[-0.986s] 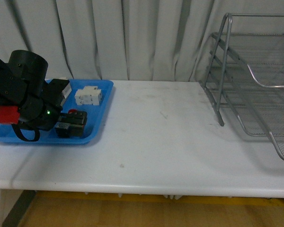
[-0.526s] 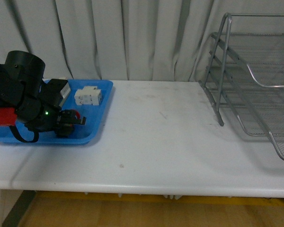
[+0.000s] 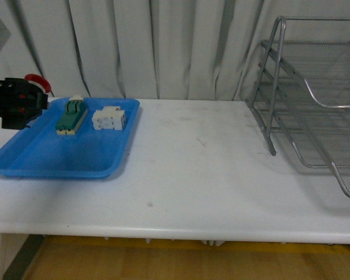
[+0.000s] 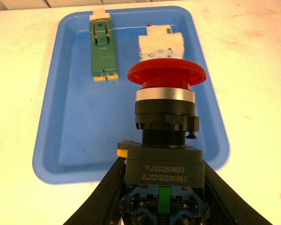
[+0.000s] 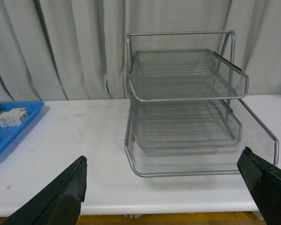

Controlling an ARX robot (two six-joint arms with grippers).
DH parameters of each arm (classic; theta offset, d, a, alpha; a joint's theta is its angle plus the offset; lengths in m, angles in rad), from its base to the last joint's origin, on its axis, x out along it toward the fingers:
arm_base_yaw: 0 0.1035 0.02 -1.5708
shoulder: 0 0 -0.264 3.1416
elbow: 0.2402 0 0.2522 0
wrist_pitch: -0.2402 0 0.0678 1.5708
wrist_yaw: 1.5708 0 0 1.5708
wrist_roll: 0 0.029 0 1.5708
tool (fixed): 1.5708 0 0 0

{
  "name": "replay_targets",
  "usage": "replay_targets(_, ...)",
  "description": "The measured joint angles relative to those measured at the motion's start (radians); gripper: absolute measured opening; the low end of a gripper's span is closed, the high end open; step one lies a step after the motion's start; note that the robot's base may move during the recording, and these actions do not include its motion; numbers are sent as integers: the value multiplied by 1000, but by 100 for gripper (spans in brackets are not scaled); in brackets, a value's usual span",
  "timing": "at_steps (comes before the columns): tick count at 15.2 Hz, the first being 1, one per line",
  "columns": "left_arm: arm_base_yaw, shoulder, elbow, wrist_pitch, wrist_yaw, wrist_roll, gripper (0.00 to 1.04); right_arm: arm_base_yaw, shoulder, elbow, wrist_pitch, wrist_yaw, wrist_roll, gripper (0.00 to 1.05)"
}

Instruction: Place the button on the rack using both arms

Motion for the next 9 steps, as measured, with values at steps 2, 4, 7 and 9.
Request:
replay_targets(2,-13,-238,-184,-42,8,-5,36,0,0,0,0,0,0,98)
replay_targets(4,13,-569,-365,-137,8,-10,36,0,0,0,0,0,0,98)
replay_targets(7,73,-669,-454,-125,37,-18,36,0,0,0,0,0,0,98)
replay_targets(9,93,-650,-471,-107,41,-19,36,0,0,0,0,0,0,98)
